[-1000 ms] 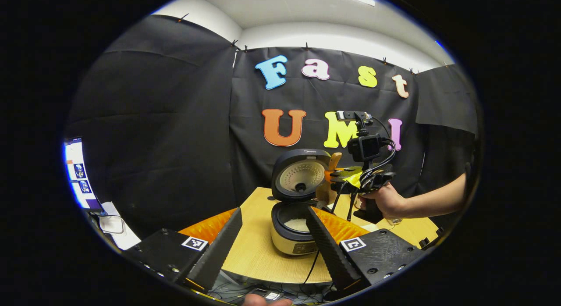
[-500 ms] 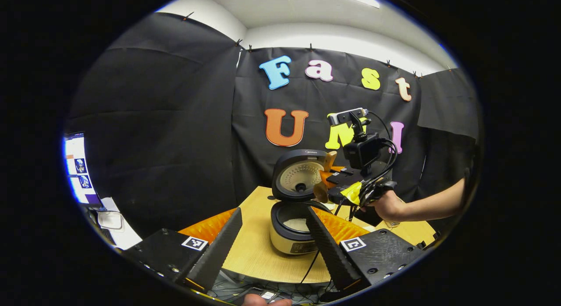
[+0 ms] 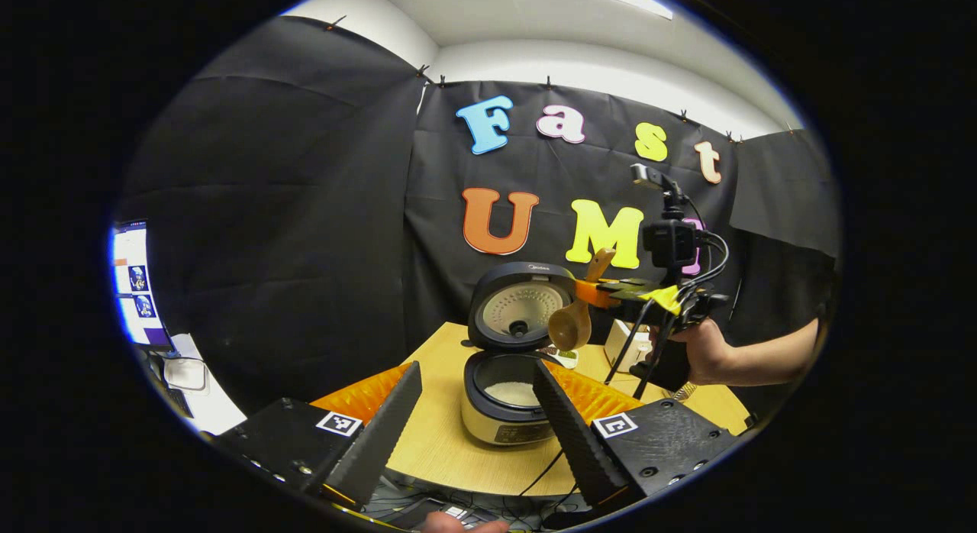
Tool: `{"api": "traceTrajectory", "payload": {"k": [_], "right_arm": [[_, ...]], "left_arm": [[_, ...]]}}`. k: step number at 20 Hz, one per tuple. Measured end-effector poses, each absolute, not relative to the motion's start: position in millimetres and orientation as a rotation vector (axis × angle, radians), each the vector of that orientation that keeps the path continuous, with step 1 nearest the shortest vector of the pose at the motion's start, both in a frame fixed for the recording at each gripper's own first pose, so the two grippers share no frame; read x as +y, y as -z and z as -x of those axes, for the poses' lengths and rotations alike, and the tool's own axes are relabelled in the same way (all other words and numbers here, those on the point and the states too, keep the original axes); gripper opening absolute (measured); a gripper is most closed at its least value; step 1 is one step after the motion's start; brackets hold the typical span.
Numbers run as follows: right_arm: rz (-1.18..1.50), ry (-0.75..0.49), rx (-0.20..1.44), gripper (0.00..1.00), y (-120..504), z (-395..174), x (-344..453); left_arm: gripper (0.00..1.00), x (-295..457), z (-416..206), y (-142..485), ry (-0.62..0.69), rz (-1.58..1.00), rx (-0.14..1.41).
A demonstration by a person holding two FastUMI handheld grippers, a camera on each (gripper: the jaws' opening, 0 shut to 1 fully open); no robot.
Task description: Close the left gripper, press the button to open the rice cooker; take a wooden spoon from the chopstick holder with the right hand, scoop a spoonful of rice and pour it into the rice cooker, then put the wooden spoon back into the chopstick holder.
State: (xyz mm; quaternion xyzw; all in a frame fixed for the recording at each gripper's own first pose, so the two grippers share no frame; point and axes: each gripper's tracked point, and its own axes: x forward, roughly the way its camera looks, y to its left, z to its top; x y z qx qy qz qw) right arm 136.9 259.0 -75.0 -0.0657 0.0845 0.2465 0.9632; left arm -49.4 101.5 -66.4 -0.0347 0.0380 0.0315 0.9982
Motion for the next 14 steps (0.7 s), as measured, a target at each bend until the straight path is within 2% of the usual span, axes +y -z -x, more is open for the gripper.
{"api": "traceTrajectory", "payload": {"k": [7, 8, 11, 14], "right_arm": [[-0.168, -0.48, 0.256, 0.1, 37, -126, 185], [-0.227, -0.465, 0.282, 0.07, 35, -126, 169], [-0.368, -0.395, 0.317, 0.1, 25, -130, 113], [-0.381, -0.296, 0.3, 0.1, 24, -137, 45]], "left_arm": [[0.94, 72, 32, 40, -0.057, 0.086, 0.049], [0.94, 64, 29, 39, -0.042, 0.087, 0.048], [0.94, 48, 21, 36, -0.002, 0.082, 0.057], [0.95, 34, 6, 32, 0.017, 0.065, 0.068]]}}
